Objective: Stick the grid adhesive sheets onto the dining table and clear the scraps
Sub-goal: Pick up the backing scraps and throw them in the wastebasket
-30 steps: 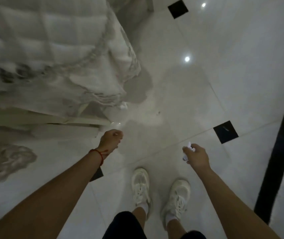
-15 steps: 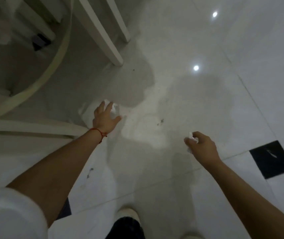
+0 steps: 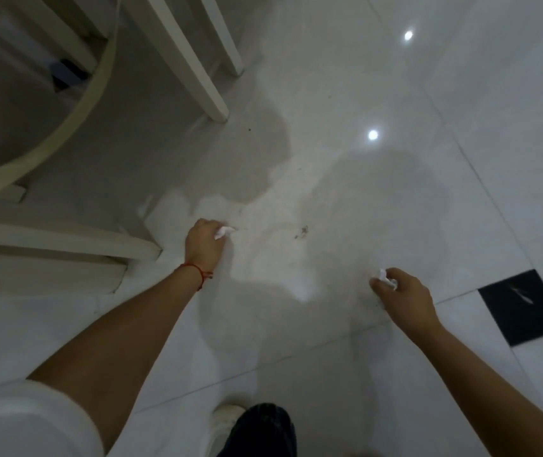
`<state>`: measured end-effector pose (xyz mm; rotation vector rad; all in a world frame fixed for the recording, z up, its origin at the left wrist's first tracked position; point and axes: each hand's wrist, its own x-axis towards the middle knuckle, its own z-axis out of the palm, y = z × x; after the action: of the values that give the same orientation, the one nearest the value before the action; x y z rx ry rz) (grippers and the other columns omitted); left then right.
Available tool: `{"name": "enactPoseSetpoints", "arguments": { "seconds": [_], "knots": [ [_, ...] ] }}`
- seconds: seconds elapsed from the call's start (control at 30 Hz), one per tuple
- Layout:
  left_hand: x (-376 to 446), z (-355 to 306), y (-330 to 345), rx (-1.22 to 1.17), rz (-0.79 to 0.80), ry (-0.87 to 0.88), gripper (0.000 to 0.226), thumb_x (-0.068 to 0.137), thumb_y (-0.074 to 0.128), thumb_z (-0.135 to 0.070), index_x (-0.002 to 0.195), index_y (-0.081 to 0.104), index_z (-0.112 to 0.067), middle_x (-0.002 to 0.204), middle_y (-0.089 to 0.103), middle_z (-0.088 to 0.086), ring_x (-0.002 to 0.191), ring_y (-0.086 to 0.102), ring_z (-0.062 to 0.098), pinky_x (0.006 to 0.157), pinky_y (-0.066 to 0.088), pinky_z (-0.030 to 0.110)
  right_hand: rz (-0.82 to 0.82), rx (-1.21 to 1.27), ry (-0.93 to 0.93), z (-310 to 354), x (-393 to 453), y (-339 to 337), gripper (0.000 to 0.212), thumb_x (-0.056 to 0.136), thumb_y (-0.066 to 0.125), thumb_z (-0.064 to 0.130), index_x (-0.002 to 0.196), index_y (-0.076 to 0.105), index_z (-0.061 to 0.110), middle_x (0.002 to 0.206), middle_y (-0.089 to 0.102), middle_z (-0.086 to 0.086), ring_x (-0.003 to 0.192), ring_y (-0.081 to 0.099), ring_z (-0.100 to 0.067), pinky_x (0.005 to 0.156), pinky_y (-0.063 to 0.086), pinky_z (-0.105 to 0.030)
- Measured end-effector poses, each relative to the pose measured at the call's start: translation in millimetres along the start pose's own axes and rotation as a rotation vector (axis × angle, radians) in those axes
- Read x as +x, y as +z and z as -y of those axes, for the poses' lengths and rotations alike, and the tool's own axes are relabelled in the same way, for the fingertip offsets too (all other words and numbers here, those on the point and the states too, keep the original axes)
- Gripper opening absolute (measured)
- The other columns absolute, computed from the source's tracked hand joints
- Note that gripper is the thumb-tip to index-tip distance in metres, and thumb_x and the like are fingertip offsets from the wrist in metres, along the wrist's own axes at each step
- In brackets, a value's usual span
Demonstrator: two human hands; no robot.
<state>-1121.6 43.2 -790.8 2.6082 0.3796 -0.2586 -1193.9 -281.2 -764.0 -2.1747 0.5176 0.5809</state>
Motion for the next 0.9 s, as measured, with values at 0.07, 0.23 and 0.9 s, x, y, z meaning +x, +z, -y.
{"name": "enactPoseSetpoints", "arguments": {
  "seconds": [0.07,0.23,0.9],
  "knots": [
    [-20.6,-21.9,-6.6,-0.055,0.008,-0.004,0.020,0.086,0.060,-0.006,0.101,0.070,0.002,0.102,0.065,0.027,0.097,0.060,0.036,0.079,0.041,0.029,-0.005,-0.007,0.005,6.1,-14.2,-11.7,0.029,0.092,0.052,0.026,0.073,0.057,0.005,0.064,0.056,-0.007,0.061,0.051,-0.021,0.054,0.034,-0.020],
    [-88.8,-95.4,-44.6,-0.289,-0.054,-0.077,0.011,0.079,0.068,-0.002,0.086,0.070,0.006,0.088,0.067,0.027,0.079,0.058,0.025,0.067,0.035,0.016,-0.002,0.084,0.060,33.8,-68.1,-54.4,0.035,0.092,0.050,0.026,0.077,0.057,-0.006,0.074,0.063,-0.025,0.062,0.051,-0.024,0.054,0.034,-0.025],
    [-269.5,-350.7,-344.8,-0.498,0.241,-0.198,0.015,0.079,0.068,-0.004,0.066,0.061,-0.005,0.065,0.056,0.006,0.065,0.051,0.016,0.056,0.041,0.014,-0.112,0.378,0.344,199.5,-331.7,-319.4,0.030,0.091,0.051,0.018,0.064,0.050,0.005,0.060,0.056,-0.004,0.063,0.055,-0.021,0.055,0.035,-0.023]
  ]
}}
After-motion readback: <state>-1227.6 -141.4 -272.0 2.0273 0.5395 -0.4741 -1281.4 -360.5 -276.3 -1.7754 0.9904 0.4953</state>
